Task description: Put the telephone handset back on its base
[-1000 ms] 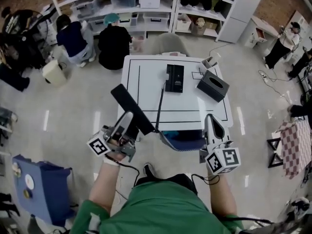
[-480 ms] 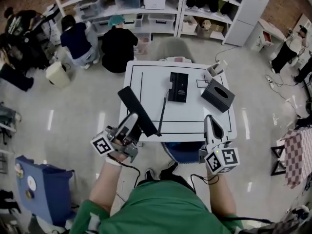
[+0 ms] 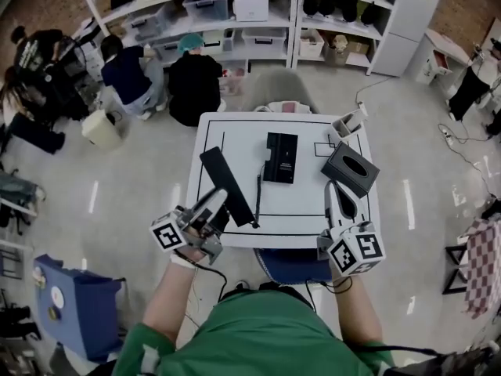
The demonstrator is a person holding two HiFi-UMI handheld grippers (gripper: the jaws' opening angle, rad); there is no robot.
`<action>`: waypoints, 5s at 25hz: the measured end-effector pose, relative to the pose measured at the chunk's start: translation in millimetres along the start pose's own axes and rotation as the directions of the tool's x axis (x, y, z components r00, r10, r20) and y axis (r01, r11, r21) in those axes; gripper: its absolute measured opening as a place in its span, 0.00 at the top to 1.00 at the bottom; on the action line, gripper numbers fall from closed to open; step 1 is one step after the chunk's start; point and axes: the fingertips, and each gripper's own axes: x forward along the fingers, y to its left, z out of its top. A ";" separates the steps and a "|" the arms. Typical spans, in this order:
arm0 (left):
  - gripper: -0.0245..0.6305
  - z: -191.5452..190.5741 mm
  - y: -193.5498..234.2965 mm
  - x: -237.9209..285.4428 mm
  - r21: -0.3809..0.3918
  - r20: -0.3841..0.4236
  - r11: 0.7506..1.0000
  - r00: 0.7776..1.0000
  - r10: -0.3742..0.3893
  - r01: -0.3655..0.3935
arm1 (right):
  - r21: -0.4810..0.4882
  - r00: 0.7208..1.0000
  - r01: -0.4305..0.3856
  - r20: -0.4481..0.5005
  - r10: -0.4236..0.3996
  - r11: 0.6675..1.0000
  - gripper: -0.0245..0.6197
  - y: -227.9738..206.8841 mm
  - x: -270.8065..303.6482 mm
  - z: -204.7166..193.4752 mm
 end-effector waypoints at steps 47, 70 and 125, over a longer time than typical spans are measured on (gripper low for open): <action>0.83 -75.0 357.7 102.1 -0.354 -0.553 0.915 0.832 -0.040 -0.192 | 0.000 0.867 0.479 -0.158 -0.473 0.878 0.93 -47.8 51.0 -56.2; 0.83 -99.8 391.4 112.3 -0.195 -0.625 0.937 0.773 0.108 -0.288 | 0.018 0.876 0.453 -0.192 -0.442 0.891 0.93 -53.0 60.8 -61.6; 0.78 39.6 -25.8 151.8 0.892 -0.120 0.453 0.959 0.256 -0.009 | -0.072 0.969 0.173 0.193 -0.156 0.982 0.93 -20.4 32.4 72.8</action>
